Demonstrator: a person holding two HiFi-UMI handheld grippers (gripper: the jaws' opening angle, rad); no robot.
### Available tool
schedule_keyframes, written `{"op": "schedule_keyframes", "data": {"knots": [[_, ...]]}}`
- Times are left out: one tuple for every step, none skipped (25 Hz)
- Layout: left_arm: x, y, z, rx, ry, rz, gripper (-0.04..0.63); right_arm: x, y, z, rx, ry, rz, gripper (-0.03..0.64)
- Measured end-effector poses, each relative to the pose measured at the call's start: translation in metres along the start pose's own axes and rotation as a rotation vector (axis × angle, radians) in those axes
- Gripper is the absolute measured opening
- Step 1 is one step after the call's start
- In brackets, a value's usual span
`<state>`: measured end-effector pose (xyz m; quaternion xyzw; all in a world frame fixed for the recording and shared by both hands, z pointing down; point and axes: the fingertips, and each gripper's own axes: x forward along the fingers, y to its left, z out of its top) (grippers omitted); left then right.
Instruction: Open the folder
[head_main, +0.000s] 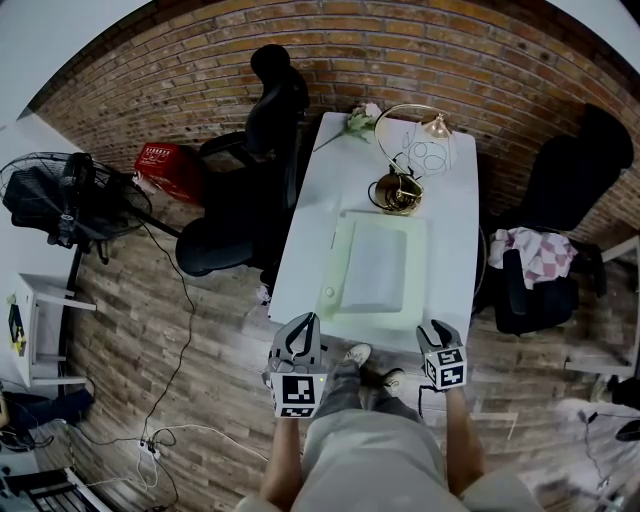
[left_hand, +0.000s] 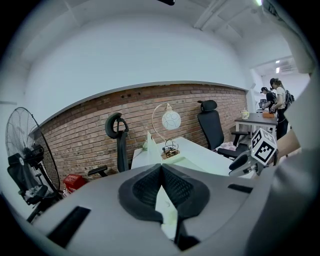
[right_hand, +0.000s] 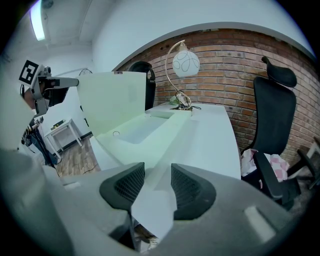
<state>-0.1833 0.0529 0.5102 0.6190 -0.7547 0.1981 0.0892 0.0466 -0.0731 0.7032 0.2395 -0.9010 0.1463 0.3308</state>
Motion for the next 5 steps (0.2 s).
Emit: {"op": "schedule_keyframes", "data": {"knots": [[0.0000, -0.0004, 0.0005, 0.001, 0.001, -0.002, 0.003, -0.0004, -0.0001, 0.0005, 0.001, 0.000, 0.000, 0.170], [0.0000, -0.0009, 0.0014, 0.002, 0.003, -0.003, 0.003, -0.0009, -0.0004, 0.0012, 0.001, 0.001, 0.001, 0.170], [0.0001, -0.0013, 0.0025, 0.003, 0.005, -0.004, 0.003, -0.0015, -0.0009, 0.0019, 0.002, 0.001, 0.001, 0.170], [0.0002, -0.0015, 0.0037, 0.004, 0.007, -0.005, 0.003, -0.0020, -0.0014, 0.0027, 0.003, 0.002, 0.002, 0.170], [0.0003, -0.0017, 0.0049, 0.005, 0.009, -0.006, 0.003, -0.0025, -0.0019, 0.0034, 0.004, 0.003, 0.002, 0.170]]}}
